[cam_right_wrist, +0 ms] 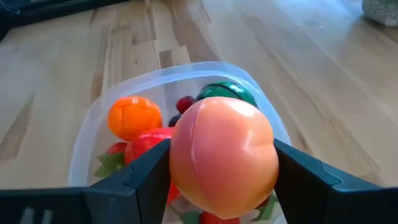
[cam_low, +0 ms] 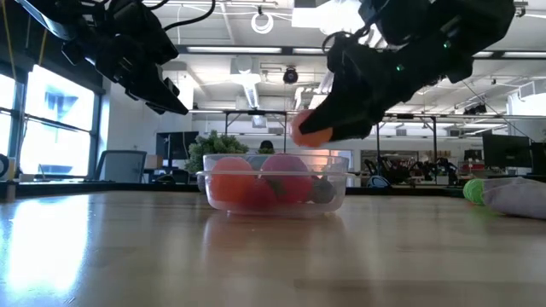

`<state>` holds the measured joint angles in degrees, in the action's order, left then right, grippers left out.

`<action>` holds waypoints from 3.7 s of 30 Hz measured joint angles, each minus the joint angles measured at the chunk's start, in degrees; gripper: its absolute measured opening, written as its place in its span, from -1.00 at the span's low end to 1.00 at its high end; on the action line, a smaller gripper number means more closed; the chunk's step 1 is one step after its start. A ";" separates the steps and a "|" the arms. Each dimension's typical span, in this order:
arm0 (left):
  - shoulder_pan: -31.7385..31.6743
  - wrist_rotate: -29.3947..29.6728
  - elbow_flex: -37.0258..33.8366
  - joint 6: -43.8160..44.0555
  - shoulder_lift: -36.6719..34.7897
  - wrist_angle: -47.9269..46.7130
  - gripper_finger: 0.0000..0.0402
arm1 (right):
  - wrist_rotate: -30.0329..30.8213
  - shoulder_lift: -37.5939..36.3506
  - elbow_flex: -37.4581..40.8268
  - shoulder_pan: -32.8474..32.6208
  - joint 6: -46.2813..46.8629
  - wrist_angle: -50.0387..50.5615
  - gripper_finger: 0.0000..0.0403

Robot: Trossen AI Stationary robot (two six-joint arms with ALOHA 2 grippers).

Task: Pick and placing Produce into tupperware
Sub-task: Put the peach into the transparent container, then put the cabbage into the transparent container

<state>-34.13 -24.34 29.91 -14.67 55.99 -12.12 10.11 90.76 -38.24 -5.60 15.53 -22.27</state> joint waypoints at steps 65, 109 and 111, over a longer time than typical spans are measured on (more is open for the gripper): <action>0.02 -0.02 0.00 0.01 0.00 0.00 -0.75 | -4.18 5.25 0.02 2.20 -2.00 -3.24 0.28; 0.00 -0.02 0.00 0.02 0.02 0.00 -0.75 | 7.11 -45.53 0.04 8.27 45.88 61.74 0.28; 0.01 0.00 0.00 0.02 0.00 0.00 -0.75 | 5.84 -46.82 0.04 10.24 48.48 67.32 0.28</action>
<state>-34.12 -24.34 29.91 -14.66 55.99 -12.12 15.96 43.93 -38.20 4.64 64.01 45.04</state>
